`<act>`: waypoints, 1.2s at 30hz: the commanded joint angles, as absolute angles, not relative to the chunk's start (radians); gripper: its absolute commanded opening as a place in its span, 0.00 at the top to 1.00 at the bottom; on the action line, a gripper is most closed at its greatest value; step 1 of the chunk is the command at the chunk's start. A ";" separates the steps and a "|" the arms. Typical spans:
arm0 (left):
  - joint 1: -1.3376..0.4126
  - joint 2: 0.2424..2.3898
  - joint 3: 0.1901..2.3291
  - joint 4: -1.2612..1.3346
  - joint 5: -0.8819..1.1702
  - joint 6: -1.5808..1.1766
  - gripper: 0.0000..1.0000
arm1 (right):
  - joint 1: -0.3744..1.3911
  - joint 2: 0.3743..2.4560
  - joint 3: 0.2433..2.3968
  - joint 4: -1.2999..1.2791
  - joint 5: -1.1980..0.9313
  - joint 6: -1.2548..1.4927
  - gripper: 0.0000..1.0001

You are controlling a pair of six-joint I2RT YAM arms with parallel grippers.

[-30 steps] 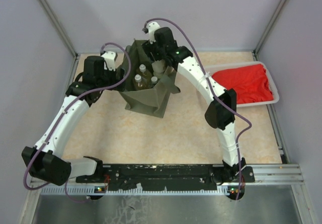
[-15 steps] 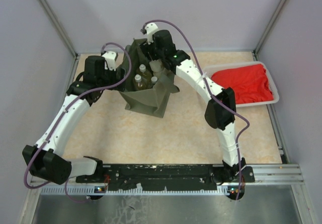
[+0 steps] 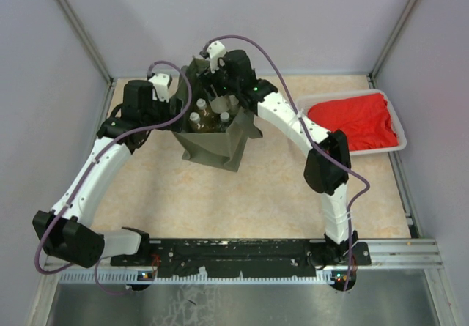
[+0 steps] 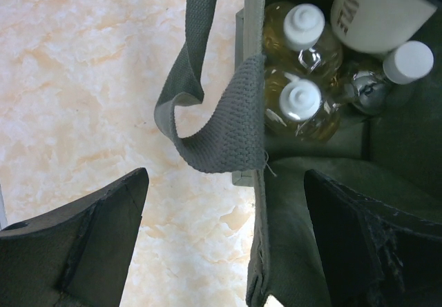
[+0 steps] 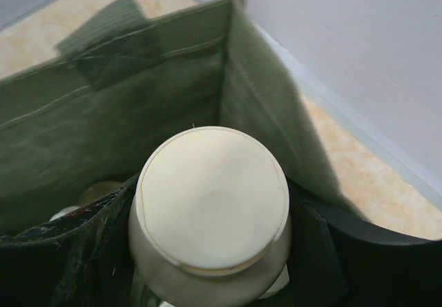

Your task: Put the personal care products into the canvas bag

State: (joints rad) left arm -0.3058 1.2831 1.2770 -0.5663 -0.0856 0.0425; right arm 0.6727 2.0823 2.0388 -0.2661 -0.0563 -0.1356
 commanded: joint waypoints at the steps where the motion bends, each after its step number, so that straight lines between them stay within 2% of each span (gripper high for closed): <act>1: -0.303 1.287 1.297 -0.552 -0.077 0.047 0.00 | 0.738 1.967 2.017 -0.150 -0.189 -0.067 1.00; 14: -0.301 1.278 1.285 -0.546 -0.069 0.046 0.00 | 0.766 1.964 1.973 0.039 -0.285 0.062 1.00; 22: -0.302 1.274 1.282 -0.542 -0.066 0.044 0.00 | 0.766 1.951 1.814 0.207 -0.242 0.064 1.00; 30: -0.302 1.277 1.284 -0.546 -0.073 0.047 0.00 | 0.766 2.003 1.750 0.249 -0.213 0.047 1.00; 36: -0.302 1.274 1.285 -0.547 -0.077 0.047 0.00 | 0.765 1.998 1.703 0.177 -0.154 -0.019 1.00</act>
State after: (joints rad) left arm -0.3050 1.2831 1.2766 -0.5579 -0.0849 0.0425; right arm 0.7578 2.0274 1.7081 0.1066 -0.2020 0.0341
